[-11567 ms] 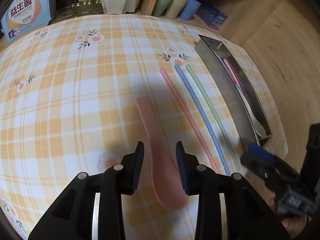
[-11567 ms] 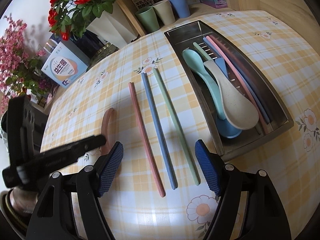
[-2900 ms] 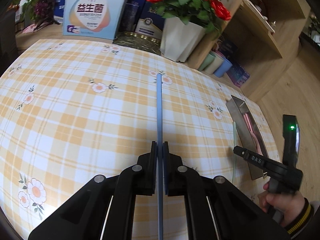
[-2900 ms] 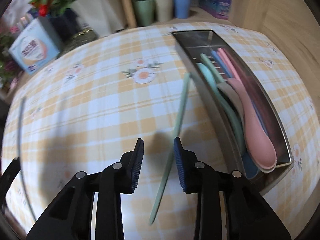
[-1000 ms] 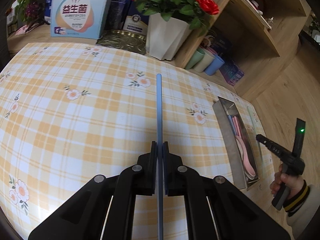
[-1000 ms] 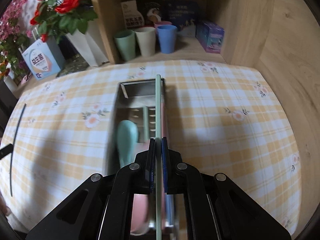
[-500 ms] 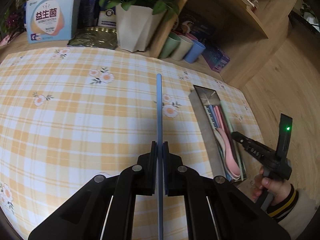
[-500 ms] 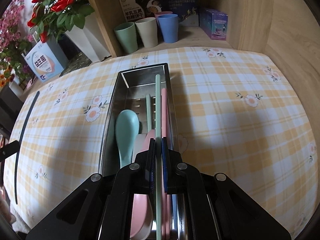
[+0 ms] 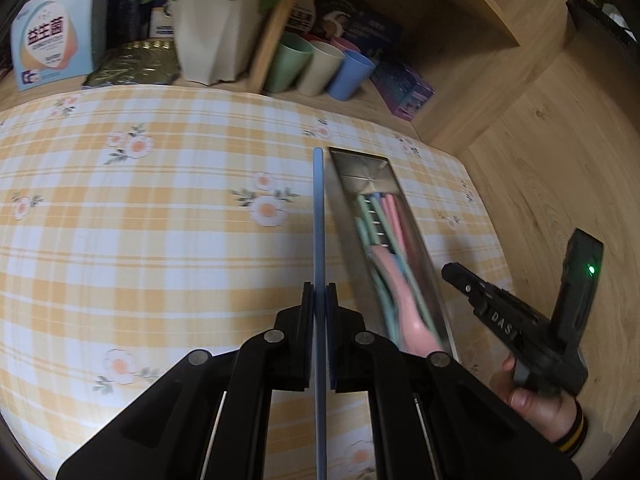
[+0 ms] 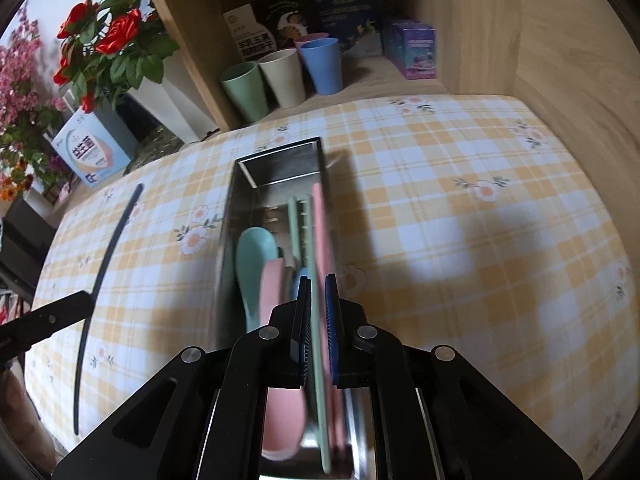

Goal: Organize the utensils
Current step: 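Lower the blue chopstick into the steel tray and open the left tool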

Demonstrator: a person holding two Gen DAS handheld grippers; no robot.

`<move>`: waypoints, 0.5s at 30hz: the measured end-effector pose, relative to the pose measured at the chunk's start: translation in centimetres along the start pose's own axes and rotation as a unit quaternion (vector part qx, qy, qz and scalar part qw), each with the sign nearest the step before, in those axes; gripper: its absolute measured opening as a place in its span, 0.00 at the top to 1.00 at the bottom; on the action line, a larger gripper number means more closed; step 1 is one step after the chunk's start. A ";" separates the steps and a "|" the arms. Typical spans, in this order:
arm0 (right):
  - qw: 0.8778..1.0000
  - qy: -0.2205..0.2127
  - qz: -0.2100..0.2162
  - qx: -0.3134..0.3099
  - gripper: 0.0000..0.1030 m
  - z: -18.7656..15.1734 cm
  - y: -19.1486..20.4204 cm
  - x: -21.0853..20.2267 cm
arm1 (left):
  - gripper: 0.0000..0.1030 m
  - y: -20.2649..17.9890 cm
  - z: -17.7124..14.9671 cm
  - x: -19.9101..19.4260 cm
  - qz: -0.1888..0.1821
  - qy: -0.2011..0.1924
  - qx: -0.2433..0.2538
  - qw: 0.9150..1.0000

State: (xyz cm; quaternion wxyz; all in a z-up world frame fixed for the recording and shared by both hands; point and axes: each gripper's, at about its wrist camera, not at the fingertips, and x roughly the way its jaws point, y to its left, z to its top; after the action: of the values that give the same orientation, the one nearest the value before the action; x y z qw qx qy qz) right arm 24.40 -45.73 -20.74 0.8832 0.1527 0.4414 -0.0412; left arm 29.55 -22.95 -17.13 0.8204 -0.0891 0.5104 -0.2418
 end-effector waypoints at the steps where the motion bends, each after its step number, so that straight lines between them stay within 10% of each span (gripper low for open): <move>1: 1.000 0.000 -0.004 0.004 0.92 0.0 -0.4 -0.4 | 0.95 -0.5 0.1 0.3 -0.003 0.003 0.001 1.000; 10: 1.000 0.002 -0.013 0.029 0.90 -0.5 -3.6 -1.9 | 0.95 -5.3 0.9 4.5 -0.022 0.032 -0.005 0.999; 15: 0.999 -0.002 -0.017 0.036 0.61 -0.8 -4.6 -2.2 | 0.95 -6.6 1.0 6.8 -0.012 0.052 -0.020 0.998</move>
State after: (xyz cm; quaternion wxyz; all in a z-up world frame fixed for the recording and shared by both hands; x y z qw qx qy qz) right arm 21.47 -50.00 -20.56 0.8772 0.1764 0.4406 -0.0725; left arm 30.94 -32.08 -19.51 0.7877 -0.0984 0.5564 -0.2456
